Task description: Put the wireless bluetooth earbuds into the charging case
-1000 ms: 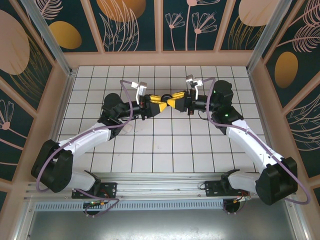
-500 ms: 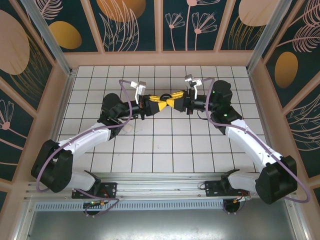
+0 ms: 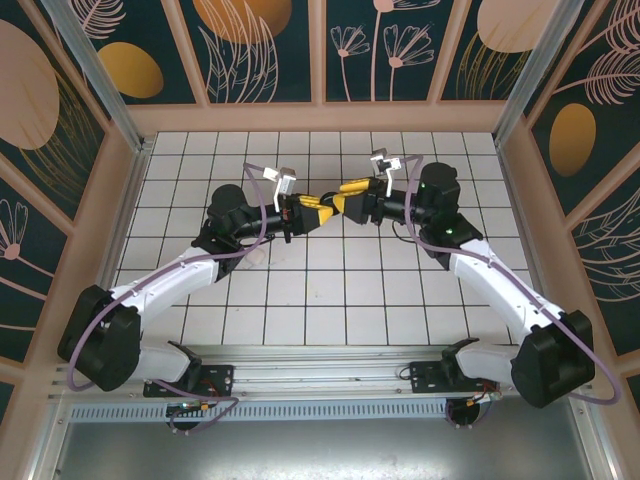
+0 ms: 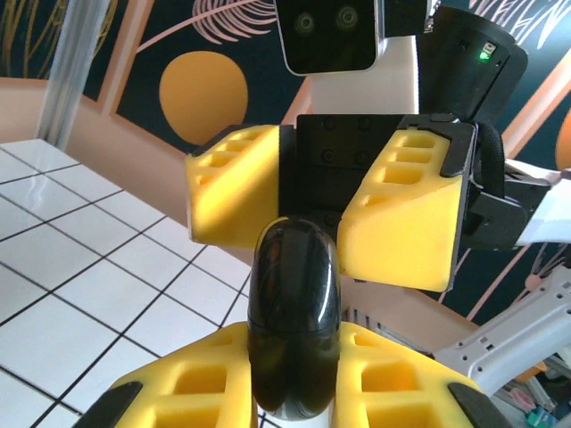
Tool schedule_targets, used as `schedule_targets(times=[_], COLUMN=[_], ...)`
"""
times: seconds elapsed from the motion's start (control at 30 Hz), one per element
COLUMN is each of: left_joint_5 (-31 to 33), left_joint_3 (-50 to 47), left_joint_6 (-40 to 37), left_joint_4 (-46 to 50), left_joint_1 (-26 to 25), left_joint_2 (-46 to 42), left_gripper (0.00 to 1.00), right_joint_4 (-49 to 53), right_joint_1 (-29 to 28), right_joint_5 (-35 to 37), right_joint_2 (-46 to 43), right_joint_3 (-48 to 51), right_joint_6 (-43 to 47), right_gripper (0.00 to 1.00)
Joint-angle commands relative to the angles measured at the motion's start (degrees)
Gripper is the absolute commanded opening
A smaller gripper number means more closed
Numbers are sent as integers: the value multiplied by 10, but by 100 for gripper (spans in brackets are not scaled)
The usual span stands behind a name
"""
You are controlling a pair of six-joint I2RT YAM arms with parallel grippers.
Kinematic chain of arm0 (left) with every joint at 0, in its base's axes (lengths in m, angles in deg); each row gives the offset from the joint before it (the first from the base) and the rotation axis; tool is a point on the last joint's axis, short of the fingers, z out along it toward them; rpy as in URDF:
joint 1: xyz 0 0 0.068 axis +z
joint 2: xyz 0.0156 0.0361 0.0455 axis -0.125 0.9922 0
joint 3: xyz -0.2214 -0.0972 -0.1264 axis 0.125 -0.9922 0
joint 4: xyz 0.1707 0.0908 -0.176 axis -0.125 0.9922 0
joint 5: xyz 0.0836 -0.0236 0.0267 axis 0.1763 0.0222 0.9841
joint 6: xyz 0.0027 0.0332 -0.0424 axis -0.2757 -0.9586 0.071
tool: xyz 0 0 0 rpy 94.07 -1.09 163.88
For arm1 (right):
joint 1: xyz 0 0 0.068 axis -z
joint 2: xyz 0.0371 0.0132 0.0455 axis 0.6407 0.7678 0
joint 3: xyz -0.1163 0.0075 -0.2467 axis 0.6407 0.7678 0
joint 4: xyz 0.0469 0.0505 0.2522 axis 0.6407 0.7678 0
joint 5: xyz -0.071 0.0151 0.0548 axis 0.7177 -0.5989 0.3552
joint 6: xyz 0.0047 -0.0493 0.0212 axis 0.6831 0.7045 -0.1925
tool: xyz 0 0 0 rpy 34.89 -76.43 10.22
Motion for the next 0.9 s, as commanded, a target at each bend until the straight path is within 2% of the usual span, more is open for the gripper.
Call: schedule_targets(times=[0.0,0.63,0.77,0.87], left_joint_5=[4,44,41,10], left_joint_3=[6,14,11,21], left_joint_6=[-35,-117,-119,-114], left_joint_4=[12,119,124,125], left_joint_1=[-2,-2,-1,-2], left_joint_2=[-22,-59,-61,-50], left_gripper=[9,6,6,5], right_joint_4=[10,33,18,-18], right_joint_1=[10,17,18,17], right_joint_5=[39,66,29,-27], right_joint_2=[8,20,-5,-23], right_joint_3=[-12,-10,-3,16], right_joint_6=[-7,-22,-2,-4], right_gripper=[51,53,54,61])
